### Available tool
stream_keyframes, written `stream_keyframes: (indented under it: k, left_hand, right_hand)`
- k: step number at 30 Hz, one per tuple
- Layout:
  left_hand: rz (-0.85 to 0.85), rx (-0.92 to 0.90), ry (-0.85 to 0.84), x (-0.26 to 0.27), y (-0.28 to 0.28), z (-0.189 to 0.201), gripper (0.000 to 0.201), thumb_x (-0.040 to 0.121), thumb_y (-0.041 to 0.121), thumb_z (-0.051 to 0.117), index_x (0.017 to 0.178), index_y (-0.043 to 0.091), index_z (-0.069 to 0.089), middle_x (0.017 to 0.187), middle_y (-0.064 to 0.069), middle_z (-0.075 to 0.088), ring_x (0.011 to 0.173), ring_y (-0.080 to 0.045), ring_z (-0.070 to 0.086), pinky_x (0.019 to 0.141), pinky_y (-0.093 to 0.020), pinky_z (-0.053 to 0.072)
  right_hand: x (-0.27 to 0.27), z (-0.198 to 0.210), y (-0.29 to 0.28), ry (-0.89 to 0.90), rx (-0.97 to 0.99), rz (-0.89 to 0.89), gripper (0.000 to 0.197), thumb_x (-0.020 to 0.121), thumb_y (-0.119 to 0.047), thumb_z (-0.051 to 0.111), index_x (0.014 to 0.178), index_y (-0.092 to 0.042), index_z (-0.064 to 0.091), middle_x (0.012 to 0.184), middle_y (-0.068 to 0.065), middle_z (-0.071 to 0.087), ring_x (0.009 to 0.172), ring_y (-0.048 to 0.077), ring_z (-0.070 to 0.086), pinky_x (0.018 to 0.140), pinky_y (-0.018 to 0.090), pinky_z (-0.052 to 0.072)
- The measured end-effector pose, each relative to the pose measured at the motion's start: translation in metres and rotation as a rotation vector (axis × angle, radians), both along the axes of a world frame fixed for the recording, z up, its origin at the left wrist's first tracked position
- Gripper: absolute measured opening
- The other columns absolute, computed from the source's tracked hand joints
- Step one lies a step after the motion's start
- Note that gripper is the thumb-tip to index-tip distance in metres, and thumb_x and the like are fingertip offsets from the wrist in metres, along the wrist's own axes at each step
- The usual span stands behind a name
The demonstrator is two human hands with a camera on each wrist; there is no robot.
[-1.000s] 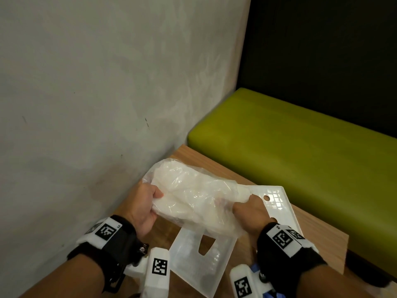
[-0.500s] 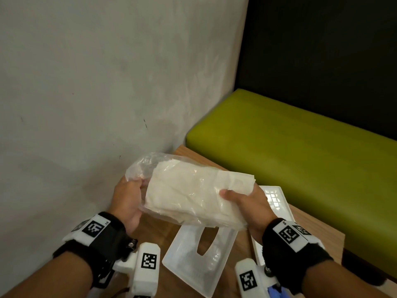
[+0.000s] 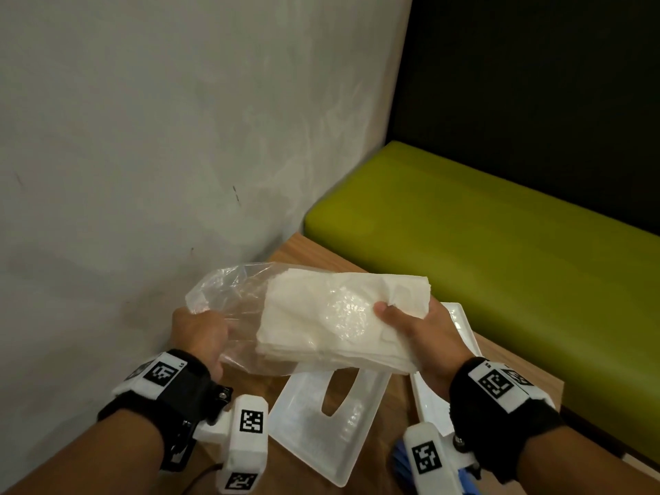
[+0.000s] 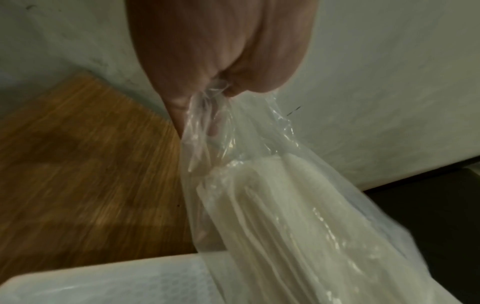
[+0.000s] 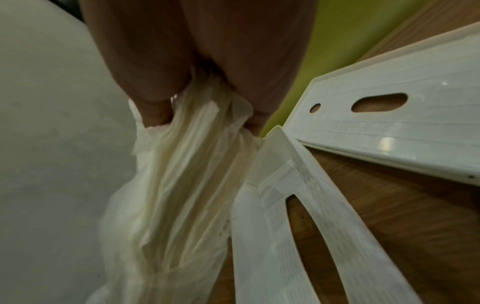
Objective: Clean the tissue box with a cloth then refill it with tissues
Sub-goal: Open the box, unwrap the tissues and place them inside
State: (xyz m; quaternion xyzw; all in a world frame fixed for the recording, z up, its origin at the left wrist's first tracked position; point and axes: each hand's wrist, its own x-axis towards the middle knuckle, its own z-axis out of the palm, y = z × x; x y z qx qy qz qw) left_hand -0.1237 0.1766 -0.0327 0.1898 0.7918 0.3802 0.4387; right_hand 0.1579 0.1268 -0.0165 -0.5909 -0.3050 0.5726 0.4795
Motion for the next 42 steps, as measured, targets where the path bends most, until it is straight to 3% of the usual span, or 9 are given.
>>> stream_keyframes:
  k: [3, 6, 10, 12, 15, 19, 30, 34, 42]
  left_hand:
    - [0.037, -0.037, 0.075, 0.001, -0.001, -0.001, 0.056, 0.079, 0.000, 0.051, 0.134, 0.008, 0.043, 0.117, -0.018, 0.062, 0.098, -0.043, 0.062, 0.081, -0.052, 0.056]
    - [0.044, -0.072, 0.132, -0.007, -0.002, -0.002, 0.044, 0.088, 0.001, 0.050, 0.129, -0.006, 0.040, 0.108, -0.022, 0.059, 0.086, -0.041, 0.060, 0.057, -0.039, 0.051]
    - [-0.005, -0.266, 0.208, -0.016, -0.007, 0.000, 0.066, 0.075, 0.022, 0.063, 0.129, 0.004, 0.031, 0.121, -0.025, 0.049, 0.104, -0.047, 0.056, 0.090, -0.052, 0.051]
    - [-0.236, -0.265, 0.526, -0.010, -0.013, 0.006, 0.085, 0.070, 0.033, 0.070, 0.139, 0.006, 0.029, 0.140, -0.023, 0.037, 0.125, -0.046, 0.043, 0.099, -0.051, 0.044]
    - [-0.911, 0.097, 0.935, 0.009, -0.017, 0.013, 0.109, 0.060, 0.046, 0.072, 0.151, 0.017, 0.020, 0.159, -0.010, 0.020, 0.145, -0.031, 0.024, 0.115, -0.049, 0.030]
    - [-1.421, 0.165, 0.802, 0.033, -0.009, 0.001, 0.134, 0.059, 0.061, 0.074, 0.154, 0.022, -0.013, 0.165, 0.003, -0.004, 0.151, -0.019, 0.001, 0.121, -0.053, 0.012]
    - [-1.445, 0.076, 0.916, 0.046, 0.006, -0.011, 0.142, 0.059, 0.058, 0.082, 0.151, 0.021, -0.019, 0.160, -0.001, 0.014, 0.146, -0.022, 0.021, 0.118, -0.052, 0.022]
    - [-1.413, 0.060, 0.944, 0.036, 0.016, -0.026, 0.133, 0.053, 0.061, 0.073, 0.154, 0.023, -0.004, 0.149, -0.002, 0.039, 0.130, -0.024, 0.046, 0.103, -0.049, 0.043]
    - [-1.179, -0.020, 0.618, 0.012, 0.030, -0.012, 0.130, 0.052, 0.072, 0.071, 0.151, 0.009, 0.015, 0.147, -0.016, 0.042, 0.131, -0.032, 0.047, 0.105, -0.046, 0.044]
  right_hand:
    - [0.004, -0.001, 0.001, -0.002, -0.007, -0.001, 0.040, 0.078, -0.018, 0.078, 0.116, -0.019, 0.064, 0.106, 0.004, 0.075, 0.094, 0.024, 0.073, 0.085, 0.049, 0.058]
    - [0.012, -0.003, 0.004, -0.035, -0.019, -0.038, 0.039, 0.077, -0.016, 0.079, 0.114, -0.018, 0.065, 0.104, 0.004, 0.076, 0.093, 0.026, 0.074, 0.085, 0.050, 0.058]
    - [0.014, -0.003, 0.007, -0.064, -0.006, -0.063, 0.036, 0.076, -0.013, 0.078, 0.110, -0.019, 0.067, 0.102, 0.004, 0.076, 0.091, 0.025, 0.074, 0.084, 0.048, 0.059]
    - [0.008, -0.004, 0.008, -0.089, -0.010, -0.043, 0.036, 0.075, -0.014, 0.079, 0.108, -0.022, 0.067, 0.101, 0.003, 0.076, 0.090, 0.023, 0.074, 0.083, 0.047, 0.059]
    - [-0.004, -0.005, 0.011, -0.115, -0.024, -0.010, 0.039, 0.069, -0.023, 0.082, 0.104, -0.029, 0.067, 0.101, 0.000, 0.076, 0.093, 0.024, 0.073, 0.084, 0.049, 0.059]
    - [-0.011, -0.001, 0.014, -0.110, -0.033, 0.042, 0.039, 0.072, -0.021, 0.081, 0.107, -0.028, 0.067, 0.102, 0.001, 0.076, 0.094, 0.025, 0.073, 0.085, 0.051, 0.058]
    - [-0.014, 0.016, 0.015, -0.149, 0.011, 0.036, 0.034, 0.075, -0.011, 0.079, 0.106, -0.020, 0.066, 0.097, 0.002, 0.077, 0.085, 0.018, 0.074, 0.071, 0.036, 0.060]
    - [-0.015, 0.035, 0.020, -0.191, 0.064, 0.040, 0.035, 0.075, -0.012, 0.078, 0.107, -0.019, 0.066, 0.098, 0.001, 0.076, 0.084, 0.016, 0.074, 0.065, 0.029, 0.059]
    - [-0.015, 0.061, 0.026, -0.157, 0.077, 0.111, 0.037, 0.076, -0.008, 0.076, 0.111, -0.014, 0.065, 0.104, 0.009, 0.075, 0.096, 0.030, 0.072, 0.086, 0.048, 0.058]
